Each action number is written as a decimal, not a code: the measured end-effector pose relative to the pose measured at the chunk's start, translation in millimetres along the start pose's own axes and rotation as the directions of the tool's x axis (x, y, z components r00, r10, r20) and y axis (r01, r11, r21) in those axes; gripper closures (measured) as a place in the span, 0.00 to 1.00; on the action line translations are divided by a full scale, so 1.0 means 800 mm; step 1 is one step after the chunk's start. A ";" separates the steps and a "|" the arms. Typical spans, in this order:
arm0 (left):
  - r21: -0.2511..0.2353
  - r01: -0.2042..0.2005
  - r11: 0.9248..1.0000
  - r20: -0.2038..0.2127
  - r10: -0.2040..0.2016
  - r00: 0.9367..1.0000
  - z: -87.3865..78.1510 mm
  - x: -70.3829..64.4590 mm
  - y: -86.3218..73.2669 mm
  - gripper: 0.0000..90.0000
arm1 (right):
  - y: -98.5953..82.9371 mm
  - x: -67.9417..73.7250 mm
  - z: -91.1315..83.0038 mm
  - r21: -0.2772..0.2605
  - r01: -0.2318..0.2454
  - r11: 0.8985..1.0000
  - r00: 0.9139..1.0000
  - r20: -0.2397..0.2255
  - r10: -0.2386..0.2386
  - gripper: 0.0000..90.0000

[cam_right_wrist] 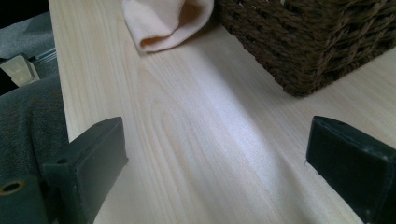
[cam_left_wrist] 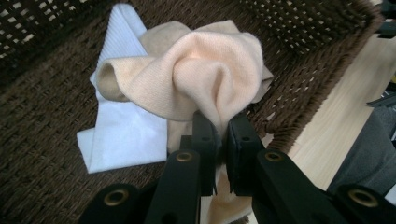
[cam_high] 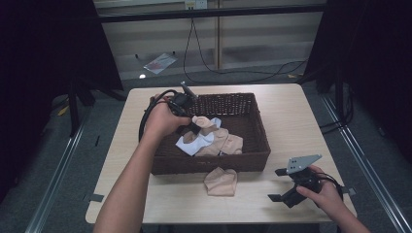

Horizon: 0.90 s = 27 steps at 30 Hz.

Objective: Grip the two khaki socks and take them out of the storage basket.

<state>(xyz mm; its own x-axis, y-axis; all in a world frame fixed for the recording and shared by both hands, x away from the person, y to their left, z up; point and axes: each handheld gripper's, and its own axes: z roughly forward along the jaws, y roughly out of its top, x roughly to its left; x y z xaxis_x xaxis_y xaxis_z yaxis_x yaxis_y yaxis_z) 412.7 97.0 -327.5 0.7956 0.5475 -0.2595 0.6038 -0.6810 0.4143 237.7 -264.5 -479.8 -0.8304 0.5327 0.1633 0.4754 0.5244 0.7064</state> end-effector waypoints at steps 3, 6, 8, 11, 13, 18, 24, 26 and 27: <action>0.019 -0.014 1.000 0.007 0.013 1.000 -0.009 -0.006 0.001 0.93 | 0.000 0.000 0.001 -0.001 0.003 1.000 1.000 -0.004 -0.003 0.05; 0.018 -0.023 1.000 0.022 0.022 1.000 -0.017 -0.012 0.002 0.93 | 0.000 0.000 0.001 0.003 0.003 1.000 1.000 -0.003 -0.003 0.05; 0.024 -0.035 0.999 0.026 0.034 0.999 -0.022 -0.017 0.002 0.93 | 0.000 0.000 0.001 0.002 0.002 1.000 1.000 -0.003 -0.002 0.05; 0.036 -0.053 0.998 0.029 0.052 0.998 -0.030 -0.023 0.004 0.93 | 0.000 0.000 0.002 0.001 0.002 1.000 1.000 -0.007 -0.002 0.05; 0.047 -0.060 0.997 0.035 0.059 0.998 -0.033 -0.028 0.004 0.93 | 0.000 0.000 0.002 0.000 0.002 1.000 1.000 -0.006 -0.002 0.05; 0.060 -0.089 0.994 0.049 0.086 0.995 -0.039 -0.039 0.002 0.93 | 0.000 0.000 0.002 0.000 0.000 1.000 1.000 -0.007 0.000 0.05; 0.060 -0.115 0.992 0.073 0.111 0.991 -0.045 -0.047 -0.001 0.93 | 0.000 0.000 0.002 0.003 0.000 1.000 1.000 -0.004 0.000 0.05; 0.065 -0.119 0.991 0.080 0.113 0.990 -0.047 -0.048 -0.003 0.93 | 0.000 0.000 0.002 -0.002 -0.001 1.000 1.000 -0.009 0.000 0.05; 0.050 -0.123 0.991 0.082 0.118 0.990 -0.046 -0.049 -0.004 0.93 | 0.000 0.001 0.002 -0.002 -0.002 1.000 1.000 -0.008 0.002 0.05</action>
<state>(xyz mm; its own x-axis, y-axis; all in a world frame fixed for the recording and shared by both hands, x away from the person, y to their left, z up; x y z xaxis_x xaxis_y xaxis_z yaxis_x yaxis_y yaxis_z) 378.0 95.8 -286.9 0.8628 0.4216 -0.2789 0.5035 -0.7665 0.3987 237.8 -263.2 -481.0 -0.8318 0.5282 0.1706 0.4765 0.5217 0.7076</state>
